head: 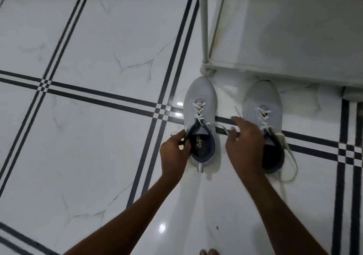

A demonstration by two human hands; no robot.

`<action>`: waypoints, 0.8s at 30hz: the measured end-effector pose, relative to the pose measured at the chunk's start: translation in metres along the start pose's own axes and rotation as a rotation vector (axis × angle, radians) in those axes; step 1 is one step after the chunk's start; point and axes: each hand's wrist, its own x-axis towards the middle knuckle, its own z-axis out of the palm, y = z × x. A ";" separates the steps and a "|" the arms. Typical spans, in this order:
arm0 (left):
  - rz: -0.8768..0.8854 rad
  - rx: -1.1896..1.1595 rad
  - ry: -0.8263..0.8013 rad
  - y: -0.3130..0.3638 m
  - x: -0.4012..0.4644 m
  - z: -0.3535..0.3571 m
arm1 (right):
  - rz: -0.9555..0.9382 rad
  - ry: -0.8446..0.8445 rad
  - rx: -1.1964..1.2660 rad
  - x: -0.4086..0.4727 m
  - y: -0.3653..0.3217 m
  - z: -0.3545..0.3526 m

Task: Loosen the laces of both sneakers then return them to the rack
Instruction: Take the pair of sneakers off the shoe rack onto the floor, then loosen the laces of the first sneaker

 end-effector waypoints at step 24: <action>0.236 0.749 -0.397 0.059 0.104 -0.078 | -0.320 -0.117 -0.162 0.072 -0.046 -0.007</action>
